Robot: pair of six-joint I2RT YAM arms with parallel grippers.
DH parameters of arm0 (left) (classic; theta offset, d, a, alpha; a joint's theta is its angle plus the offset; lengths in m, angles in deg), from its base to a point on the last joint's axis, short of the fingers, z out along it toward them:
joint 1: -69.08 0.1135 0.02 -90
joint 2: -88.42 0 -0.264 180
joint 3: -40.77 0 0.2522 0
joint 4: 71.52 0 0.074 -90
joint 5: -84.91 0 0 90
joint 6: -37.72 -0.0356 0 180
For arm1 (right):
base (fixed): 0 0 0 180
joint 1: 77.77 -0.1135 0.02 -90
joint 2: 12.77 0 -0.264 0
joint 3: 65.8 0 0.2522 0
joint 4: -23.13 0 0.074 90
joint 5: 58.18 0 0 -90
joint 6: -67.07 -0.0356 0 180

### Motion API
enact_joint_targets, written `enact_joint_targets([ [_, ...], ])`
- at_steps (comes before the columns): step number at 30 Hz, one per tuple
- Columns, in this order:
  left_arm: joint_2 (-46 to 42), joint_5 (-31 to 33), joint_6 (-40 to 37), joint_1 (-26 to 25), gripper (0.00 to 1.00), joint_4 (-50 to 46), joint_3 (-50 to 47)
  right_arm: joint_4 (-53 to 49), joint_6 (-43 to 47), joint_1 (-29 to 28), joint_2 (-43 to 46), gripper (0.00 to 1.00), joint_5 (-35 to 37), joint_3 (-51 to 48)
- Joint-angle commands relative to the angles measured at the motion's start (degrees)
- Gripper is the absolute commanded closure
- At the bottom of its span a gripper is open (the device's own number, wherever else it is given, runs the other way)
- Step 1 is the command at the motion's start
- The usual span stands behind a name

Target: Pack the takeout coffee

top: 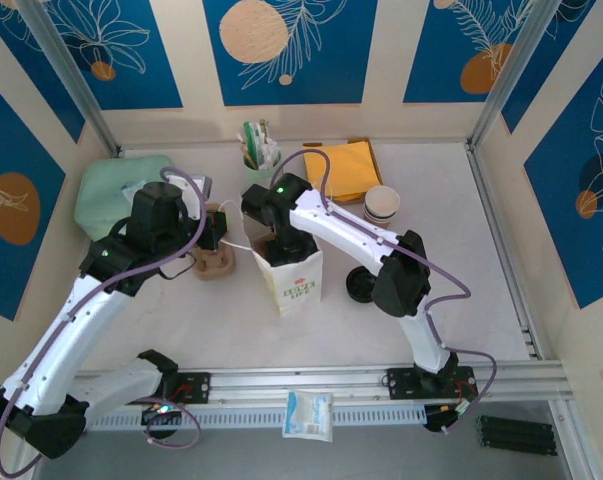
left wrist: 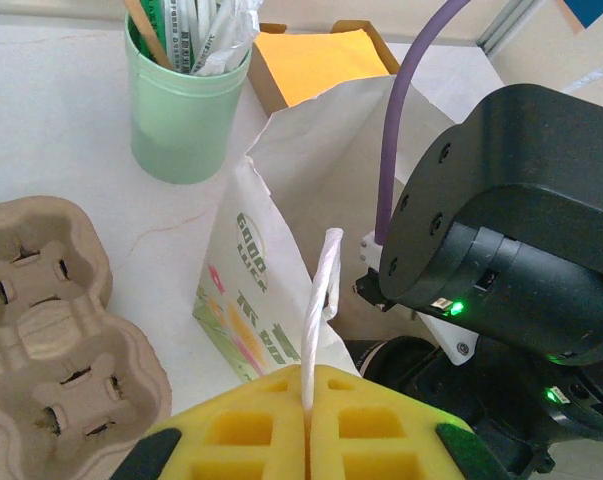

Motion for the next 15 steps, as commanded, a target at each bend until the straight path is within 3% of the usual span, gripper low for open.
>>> enact_joint_targets([
  [1,-0.77,0.83,0.62,0.52,0.92,-1.00,-0.45,1.14,-1.54,0.55,-1.12,0.40,0.38,-2.25],
  [15,-0.66,0.83,0.71,0.52,0.92,-1.13,-0.40,1.69,-1.38,0.49,-0.94,0.40,0.12,-3.17],
])
